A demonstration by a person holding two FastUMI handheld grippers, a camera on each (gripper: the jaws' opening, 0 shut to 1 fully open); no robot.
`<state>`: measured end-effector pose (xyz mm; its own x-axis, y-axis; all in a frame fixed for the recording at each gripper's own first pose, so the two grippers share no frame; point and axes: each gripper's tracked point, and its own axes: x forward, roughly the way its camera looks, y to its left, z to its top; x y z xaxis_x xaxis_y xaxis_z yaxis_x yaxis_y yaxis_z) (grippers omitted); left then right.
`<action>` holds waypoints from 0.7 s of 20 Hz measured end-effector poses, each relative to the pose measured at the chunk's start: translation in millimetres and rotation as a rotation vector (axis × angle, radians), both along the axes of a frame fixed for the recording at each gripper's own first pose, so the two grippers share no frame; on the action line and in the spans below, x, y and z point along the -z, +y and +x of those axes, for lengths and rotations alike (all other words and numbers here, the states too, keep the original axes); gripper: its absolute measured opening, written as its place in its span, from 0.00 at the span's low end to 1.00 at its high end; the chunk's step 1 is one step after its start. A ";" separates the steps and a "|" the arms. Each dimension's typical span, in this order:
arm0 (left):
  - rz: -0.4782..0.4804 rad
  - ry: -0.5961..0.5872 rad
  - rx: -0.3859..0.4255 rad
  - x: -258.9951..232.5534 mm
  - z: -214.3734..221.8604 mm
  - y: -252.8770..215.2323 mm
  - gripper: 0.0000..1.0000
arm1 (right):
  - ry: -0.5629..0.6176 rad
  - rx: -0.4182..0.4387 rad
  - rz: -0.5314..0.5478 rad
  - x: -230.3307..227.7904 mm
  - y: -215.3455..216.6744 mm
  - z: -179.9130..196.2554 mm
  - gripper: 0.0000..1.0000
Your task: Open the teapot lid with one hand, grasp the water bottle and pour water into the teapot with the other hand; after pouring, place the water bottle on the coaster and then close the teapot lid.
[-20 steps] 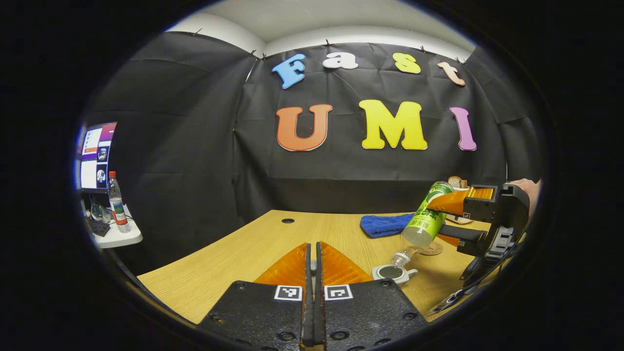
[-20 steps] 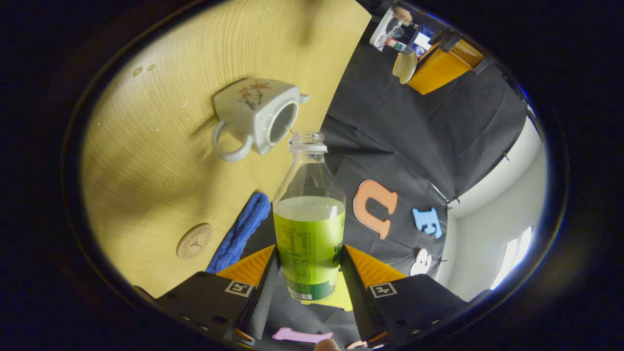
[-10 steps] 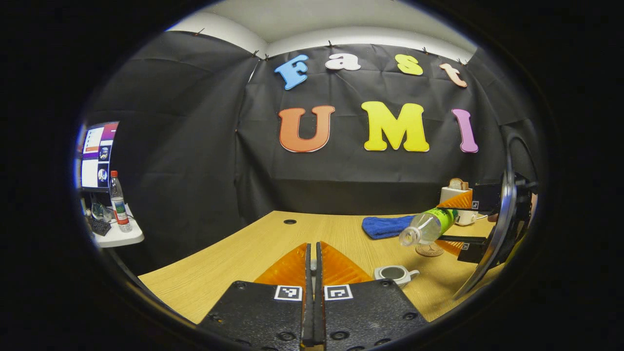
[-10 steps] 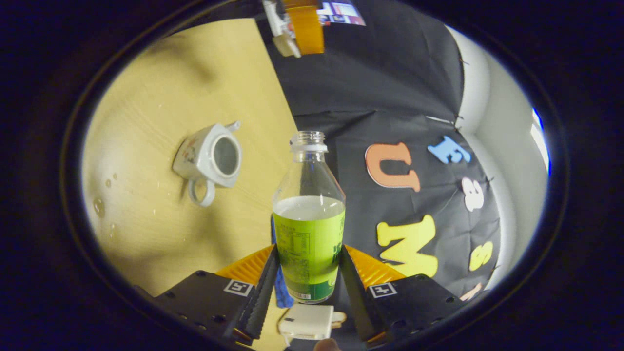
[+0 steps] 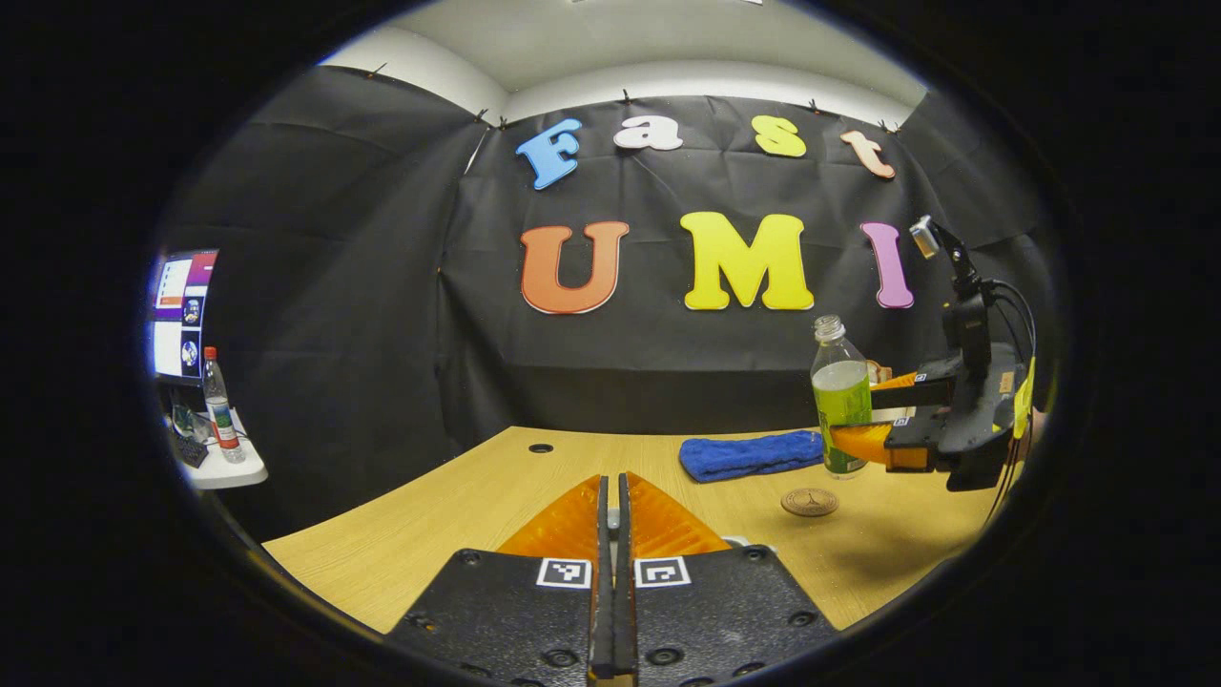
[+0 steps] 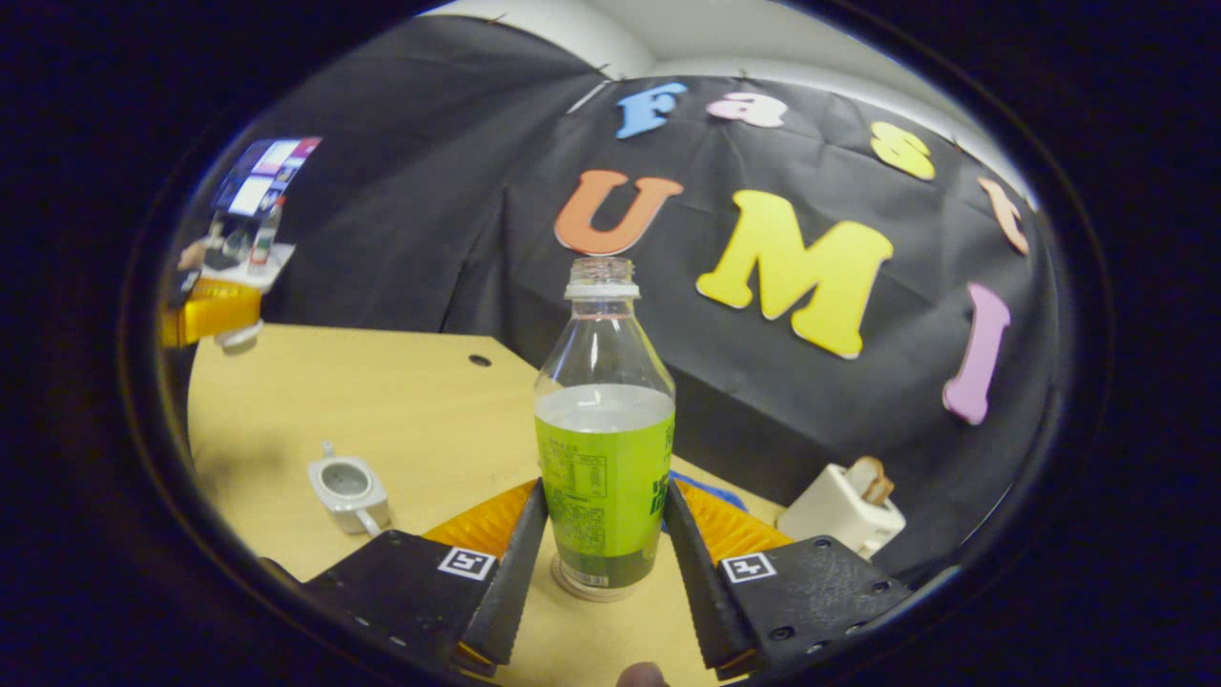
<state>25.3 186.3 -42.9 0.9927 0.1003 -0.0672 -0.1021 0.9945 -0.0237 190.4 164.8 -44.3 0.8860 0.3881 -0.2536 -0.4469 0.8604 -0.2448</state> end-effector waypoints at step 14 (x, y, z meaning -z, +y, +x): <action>0.020 0.008 0.030 -3.1 2.3 -21.4 0.02 | 0.195 0.118 0.216 75.6 -11.1 65.5 0.71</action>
<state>27.6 164.9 -39.8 0.9947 0.0723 -0.0734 -0.0728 0.9973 -0.0031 255.9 153.7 -119.9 0.8710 0.3485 -0.3463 -0.3611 0.9320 0.0296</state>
